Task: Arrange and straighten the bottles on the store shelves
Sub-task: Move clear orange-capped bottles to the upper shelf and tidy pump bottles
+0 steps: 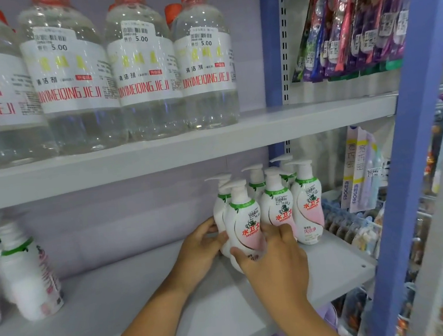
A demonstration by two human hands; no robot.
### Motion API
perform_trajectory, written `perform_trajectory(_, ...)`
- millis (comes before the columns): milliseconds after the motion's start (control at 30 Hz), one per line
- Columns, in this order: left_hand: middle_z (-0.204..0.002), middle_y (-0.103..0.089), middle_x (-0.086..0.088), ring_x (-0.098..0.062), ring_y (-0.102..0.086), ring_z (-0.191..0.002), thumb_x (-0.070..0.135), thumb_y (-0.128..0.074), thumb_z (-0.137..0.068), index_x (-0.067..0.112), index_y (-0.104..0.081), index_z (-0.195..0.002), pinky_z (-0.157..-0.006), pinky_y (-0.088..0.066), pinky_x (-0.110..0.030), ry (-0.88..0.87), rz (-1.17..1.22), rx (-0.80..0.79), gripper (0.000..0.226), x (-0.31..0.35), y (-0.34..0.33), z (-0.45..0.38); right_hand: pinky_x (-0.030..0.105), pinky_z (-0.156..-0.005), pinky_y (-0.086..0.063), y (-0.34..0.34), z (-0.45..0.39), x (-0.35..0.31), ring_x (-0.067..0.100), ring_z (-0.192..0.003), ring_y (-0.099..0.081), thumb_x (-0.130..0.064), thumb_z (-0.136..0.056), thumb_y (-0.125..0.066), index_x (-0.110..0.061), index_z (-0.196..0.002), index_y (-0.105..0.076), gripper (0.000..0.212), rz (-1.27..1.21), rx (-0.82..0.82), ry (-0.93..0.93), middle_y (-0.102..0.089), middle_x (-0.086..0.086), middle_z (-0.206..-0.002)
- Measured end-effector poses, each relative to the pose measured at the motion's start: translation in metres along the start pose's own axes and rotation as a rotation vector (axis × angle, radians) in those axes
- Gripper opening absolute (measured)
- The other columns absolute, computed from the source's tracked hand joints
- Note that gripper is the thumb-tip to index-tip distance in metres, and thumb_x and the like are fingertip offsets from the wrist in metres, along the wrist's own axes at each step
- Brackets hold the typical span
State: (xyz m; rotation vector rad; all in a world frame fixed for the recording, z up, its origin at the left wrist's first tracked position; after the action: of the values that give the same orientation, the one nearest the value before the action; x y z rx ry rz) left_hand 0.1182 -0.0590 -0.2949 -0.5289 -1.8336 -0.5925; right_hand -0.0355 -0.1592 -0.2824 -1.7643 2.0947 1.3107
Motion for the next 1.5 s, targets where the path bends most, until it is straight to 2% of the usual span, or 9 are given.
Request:
perform_trajectory(400, -0.113, -0.078, 0.006, -0.013, -0.075, -0.103, 0.025, -0.072, -0.096, 0.033, -0.073, -0.119, -0.094, -0.060, -0.039, 0.046, -0.051, 0.052, 0.025, 0.005, -0.001, 0.006, 0.038, -0.074, -0.054, 0.002, 0.004, 0.002, 0.028, -0.099, -0.064, -0.057, -0.067, -0.086, -0.020, -0.123, -0.059, 0.073, -0.143, -0.054, -0.108, -0.051, -0.003, -0.112)
perform_trajectory(533, -0.121, -0.074, 0.007, -0.007, -0.071, -0.106, 0.020, -0.074, -0.095, 0.032, -0.063, -0.118, -0.097, -0.054, -0.024, 0.021, -0.065, 0.221, 0.028, 0.037, 0.021, 0.036, 0.018, -0.067, -0.044, 0.018, 0.029, -0.019, 0.013, -0.077, -0.058, -0.040, -0.078, -0.080, -0.040, -0.103, -0.052, 0.038, -0.513, 0.023, -0.001, -0.053, -0.019, -0.095)
perform_trajectory(767, -0.094, -0.077, 0.008, 0.009, -0.066, -0.078, -0.002, -0.068, -0.095, 0.019, -0.071, -0.101, -0.075, -0.048, -0.005, -0.111, -0.164, 0.894, 0.022, 0.067, 0.204, 0.189, 0.003, -0.062, -0.043, -0.057, 0.049, -0.155, -0.010, -0.071, -0.062, -0.010, -0.084, -0.078, -0.022, -0.108, -0.071, 0.027, -0.741, -0.612, 0.075, -0.071, -0.015, -0.080)
perform_trajectory(900, -0.103, -0.068, -0.007, -0.009, -0.069, -0.092, 0.006, -0.071, -0.095, 0.011, -0.060, -0.110, -0.086, -0.056, -0.029, -0.042, -0.345, 1.100, 0.020, 0.064, 0.299, 0.214, 0.014, -0.073, -0.046, -0.128, 0.066, -0.239, 0.008, -0.109, -0.059, -0.043, -0.088, -0.076, -0.024, -0.150, -0.044, 0.072, -0.586, -1.066, 0.106, -0.057, -0.004, -0.140)
perform_trajectory(1033, -0.116, -0.071, -0.009, -0.028, -0.067, -0.106, 0.023, -0.082, -0.087, 0.010, -0.062, -0.123, -0.091, -0.054, -0.040, 0.182, -0.531, 0.995, 0.043, 0.040, 0.351, 0.193, 0.025, -0.097, -0.042, -0.183, 0.078, -0.284, 0.016, -0.138, -0.047, -0.038, -0.085, -0.081, -0.021, -0.164, -0.014, 0.105, -0.711, -1.111, 0.079, -0.040, -0.004, -0.157)
perform_trajectory(1200, -0.108, -0.070, 0.005, -0.018, -0.068, -0.097, 0.030, -0.087, -0.082, 0.016, -0.060, -0.123, -0.082, -0.048, -0.027, 0.231, -0.563, 0.785, 0.051, 0.021, 0.373, 0.181, 0.024, -0.083, -0.054, -0.202, 0.092, -0.302, 0.007, -0.103, -0.063, -0.029, -0.084, -0.082, -0.026, -0.129, -0.049, 0.056, -0.769, -1.030, 0.062, -0.064, -0.003, -0.133)
perform_trajectory(1267, -0.106, -0.070, 0.007, -0.014, -0.069, -0.092, 0.032, -0.088, -0.080, 0.017, -0.061, -0.122, -0.076, -0.051, -0.025, 0.244, -0.572, 0.747, 0.052, 0.019, 0.377, 0.183, 0.037, -0.088, -0.058, -0.189, 0.093, -0.292, 0.011, -0.101, -0.065, -0.039, -0.075, -0.085, -0.025, -0.117, -0.050, 0.056, -0.694, -0.935, 0.053, -0.065, -0.008, -0.117)
perform_trajectory(1367, -0.103, -0.073, 0.015, 0.003, -0.072, -0.083, 0.032, -0.088, -0.074, 0.033, -0.060, -0.110, -0.061, -0.054, -0.015, 0.236, -0.502, 0.565, 0.046, 0.018, 0.349, 0.174, 0.034, -0.079, -0.055, -0.154, 0.086, -0.257, 0.013, -0.096, -0.065, -0.054, -0.065, -0.083, -0.027, -0.107, -0.049, 0.061, -0.571, -0.766, 0.021, -0.063, -0.013, -0.104)
perform_trajectory(1500, -0.104, -0.071, 0.014, 0.001, -0.070, -0.094, 0.044, -0.077, -0.065, 0.036, -0.053, -0.115, -0.076, -0.056, -0.021, 0.212, -0.434, 0.241, 0.056, 0.016, 0.260, 0.135, 0.027, -0.062, -0.043, -0.099, 0.078, -0.190, 0.016, -0.095, -0.060, -0.062, -0.071, -0.079, -0.027, -0.112, -0.046, 0.063, -0.397, -0.488, -0.092, -0.053, -0.013, -0.101)
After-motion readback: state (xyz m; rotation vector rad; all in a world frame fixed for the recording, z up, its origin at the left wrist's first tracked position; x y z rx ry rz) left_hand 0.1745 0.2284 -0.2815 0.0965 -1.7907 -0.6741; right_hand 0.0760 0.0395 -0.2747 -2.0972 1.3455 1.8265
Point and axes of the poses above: each hand's wrist, its own z-axis away from the middle knuckle, its own y-axis out of the back of the hand, x = y × z, the point moved 4 cm from there along -z, towards the middle knuckle
